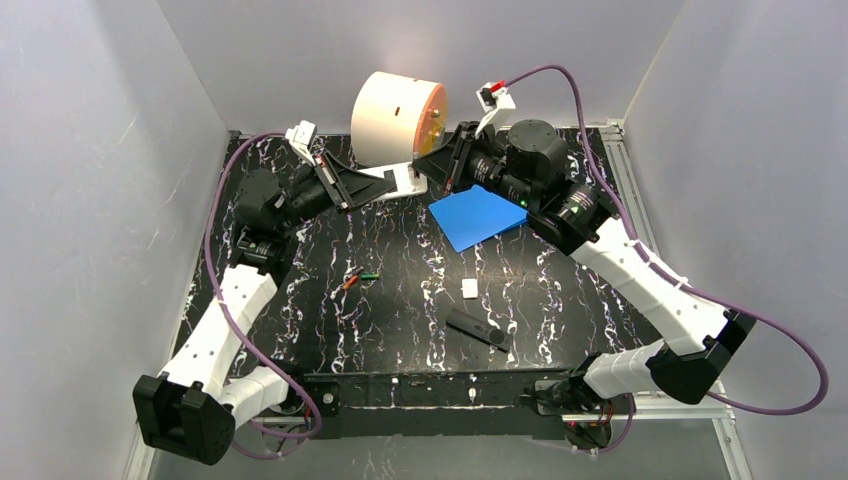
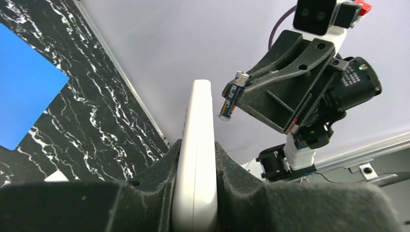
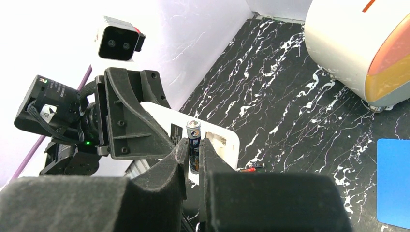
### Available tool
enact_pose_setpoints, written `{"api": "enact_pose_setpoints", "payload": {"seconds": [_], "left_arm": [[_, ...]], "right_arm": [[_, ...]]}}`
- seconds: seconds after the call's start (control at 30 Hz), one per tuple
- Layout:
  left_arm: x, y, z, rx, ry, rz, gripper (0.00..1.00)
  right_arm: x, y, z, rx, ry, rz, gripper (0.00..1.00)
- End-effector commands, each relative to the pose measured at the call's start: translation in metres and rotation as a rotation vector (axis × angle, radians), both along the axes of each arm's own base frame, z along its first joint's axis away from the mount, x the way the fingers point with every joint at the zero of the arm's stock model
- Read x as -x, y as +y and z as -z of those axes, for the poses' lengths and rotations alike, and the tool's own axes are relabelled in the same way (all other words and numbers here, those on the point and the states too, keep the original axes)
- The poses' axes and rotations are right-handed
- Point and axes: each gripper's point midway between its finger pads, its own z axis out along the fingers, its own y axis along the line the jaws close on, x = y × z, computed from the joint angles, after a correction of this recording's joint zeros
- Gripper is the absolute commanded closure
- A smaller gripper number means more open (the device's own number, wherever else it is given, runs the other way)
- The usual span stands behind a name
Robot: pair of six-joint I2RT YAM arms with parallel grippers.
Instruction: Load the batteries into the remote control
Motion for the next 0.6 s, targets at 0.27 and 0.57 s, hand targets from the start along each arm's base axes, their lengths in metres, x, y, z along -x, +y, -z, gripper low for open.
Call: {"api": "enact_pose_setpoints", "payload": {"seconds": [0.27, 0.57], "left_arm": [[0.0161, -0.0025, -0.0420, 0.069, -0.086, 0.066, 1.00], [0.0171, -0.0012, -0.0472, 0.103, -0.070, 0.059, 1.00]], "right_arm": [[0.0096, 0.0087, -0.0379, 0.000, -0.182, -0.023, 0.99], [0.0048, 0.0006, -0.0371, 0.053, -0.242, 0.043, 0.99]]}}
